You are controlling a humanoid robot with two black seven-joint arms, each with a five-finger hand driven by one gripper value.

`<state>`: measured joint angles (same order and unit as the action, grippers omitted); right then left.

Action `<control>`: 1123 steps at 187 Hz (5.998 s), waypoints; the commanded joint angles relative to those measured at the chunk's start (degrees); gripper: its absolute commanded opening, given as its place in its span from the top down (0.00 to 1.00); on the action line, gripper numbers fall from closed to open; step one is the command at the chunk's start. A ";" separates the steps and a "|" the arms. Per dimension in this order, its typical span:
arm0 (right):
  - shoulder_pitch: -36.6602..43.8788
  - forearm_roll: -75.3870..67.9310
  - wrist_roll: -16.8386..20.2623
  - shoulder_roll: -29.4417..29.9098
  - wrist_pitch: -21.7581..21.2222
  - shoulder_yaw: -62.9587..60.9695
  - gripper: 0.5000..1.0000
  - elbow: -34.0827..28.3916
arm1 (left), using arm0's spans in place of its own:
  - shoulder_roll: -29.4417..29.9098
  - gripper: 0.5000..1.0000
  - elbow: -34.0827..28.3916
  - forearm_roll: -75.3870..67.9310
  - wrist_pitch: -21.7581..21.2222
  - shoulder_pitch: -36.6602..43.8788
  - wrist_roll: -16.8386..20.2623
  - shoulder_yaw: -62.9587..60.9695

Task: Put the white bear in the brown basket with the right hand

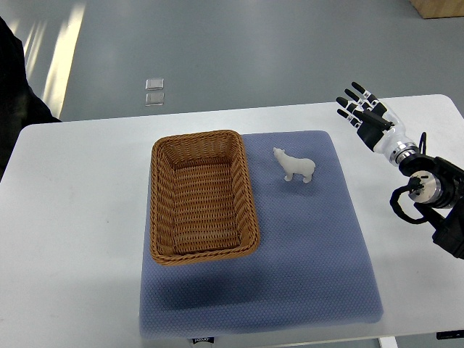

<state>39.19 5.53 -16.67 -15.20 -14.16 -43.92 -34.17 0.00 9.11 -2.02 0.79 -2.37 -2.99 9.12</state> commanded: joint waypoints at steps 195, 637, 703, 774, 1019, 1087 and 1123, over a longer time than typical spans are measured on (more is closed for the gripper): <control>-0.52 0.63 -0.47 0.35 0.62 -0.02 0.15 0.16 | 0.00 0.00 -0.06 -0.09 -0.26 0.26 -0.09 0.02; 2.64 18.99 -1.43 0.00 0.45 1.12 0.15 -0.02 | 0.00 0.00 0.12 -0.09 -0.26 0.44 -0.09 -0.07; 4.40 44.48 -4.95 -2.29 -0.17 2.52 0.15 -3.09 | 0.00 0.00 -0.06 -0.09 -0.26 0.44 -0.09 -0.07; 7.12 62.32 -7.67 -7.39 -0.34 13.86 0.16 -7.49 | 0.00 0.00 -0.06 -0.09 -0.26 0.44 -0.09 -0.07; 10.46 67.33 -5.30 -6.24 2.56 24.06 0.32 -7.13 | 0.00 0.00 -0.06 -0.09 -0.35 0.09 -0.17 -0.07; 11.17 68.21 -5.30 -5.45 2.56 26.96 0.49 -7.13 | 0.00 0.00 -0.06 -0.09 -0.35 0.09 -0.17 -0.15; 11.52 68.21 -5.21 -5.45 3.17 27.49 0.77 -7.13 | 0.00 0.00 -0.06 -0.09 -0.35 0.00 -0.26 -0.15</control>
<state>50.58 73.72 -21.98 -20.66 -11.44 -16.85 -41.35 0.00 9.05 -2.11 0.44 -2.33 -3.24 9.00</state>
